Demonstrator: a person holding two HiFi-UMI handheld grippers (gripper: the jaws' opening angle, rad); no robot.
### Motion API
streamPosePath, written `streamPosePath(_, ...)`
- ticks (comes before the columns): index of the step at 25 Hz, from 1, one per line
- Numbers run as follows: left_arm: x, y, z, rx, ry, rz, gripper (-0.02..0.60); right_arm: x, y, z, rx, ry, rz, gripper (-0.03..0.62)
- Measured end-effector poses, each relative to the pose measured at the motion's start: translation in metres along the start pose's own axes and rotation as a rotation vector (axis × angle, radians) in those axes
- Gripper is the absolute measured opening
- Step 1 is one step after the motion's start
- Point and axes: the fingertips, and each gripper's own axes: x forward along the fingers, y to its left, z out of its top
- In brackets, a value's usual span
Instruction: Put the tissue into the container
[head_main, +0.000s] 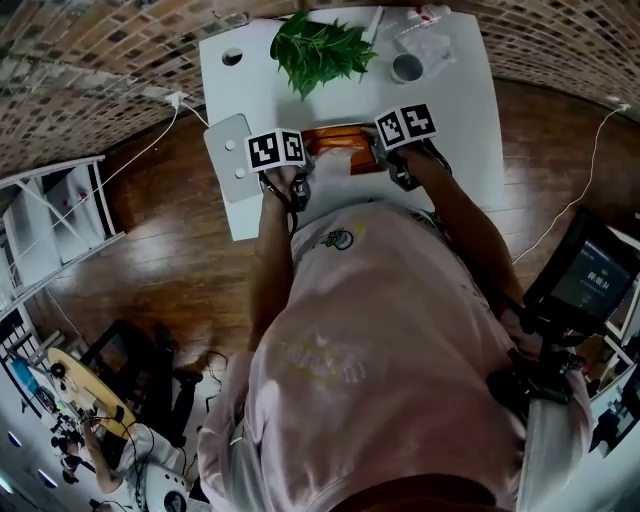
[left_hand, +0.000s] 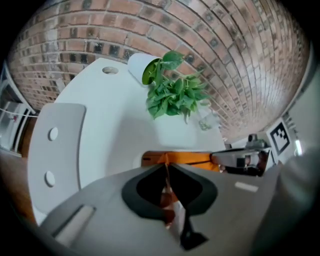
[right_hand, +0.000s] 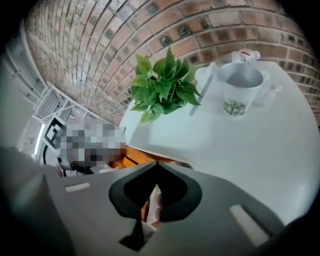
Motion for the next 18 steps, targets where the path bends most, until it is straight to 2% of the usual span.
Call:
streamPosePath(2,-0.016,-0.008,0.0,0.005,-0.042,-0.03,0.026,-0.019,0.018,0.0,-0.013,-0.044,0.045,0.006)
streamPosePath(5,-0.067,-0.037,0.015,0.09,-0.174,-0.059,0.023,-0.07,0.061,0.013,-0.058,-0.161,0.122,0.006)
streamPosePath(8,-0.145,-0.087,0.037,0.199,-0.359,-0.099,0.023,-0.147,0.111,0.037,-0.103,-0.334,0.198,0.006)
streamPosePath(12,-0.267,-0.16,0.08,0.377,-0.671,-0.098,0.023,-0.242,0.169,0.078,-0.249,-0.564,0.261,0.006)
streamPosePath(14,-0.312,-0.189,0.087,0.446,-0.793,-0.114,0.023,-0.277,0.192,0.092,-0.304,-0.652,0.284,0.006)
streamPosePath(16,-0.329,-0.199,0.083,0.487,-0.837,-0.109,0.023,-0.294,0.203,0.094,-0.355,-0.694,0.278,0.006)
streamPosePath(18,-0.313,-0.189,0.079,0.483,-0.797,-0.093,0.023,-0.288,0.195,0.089,-0.378,-0.687,0.226,0.006)
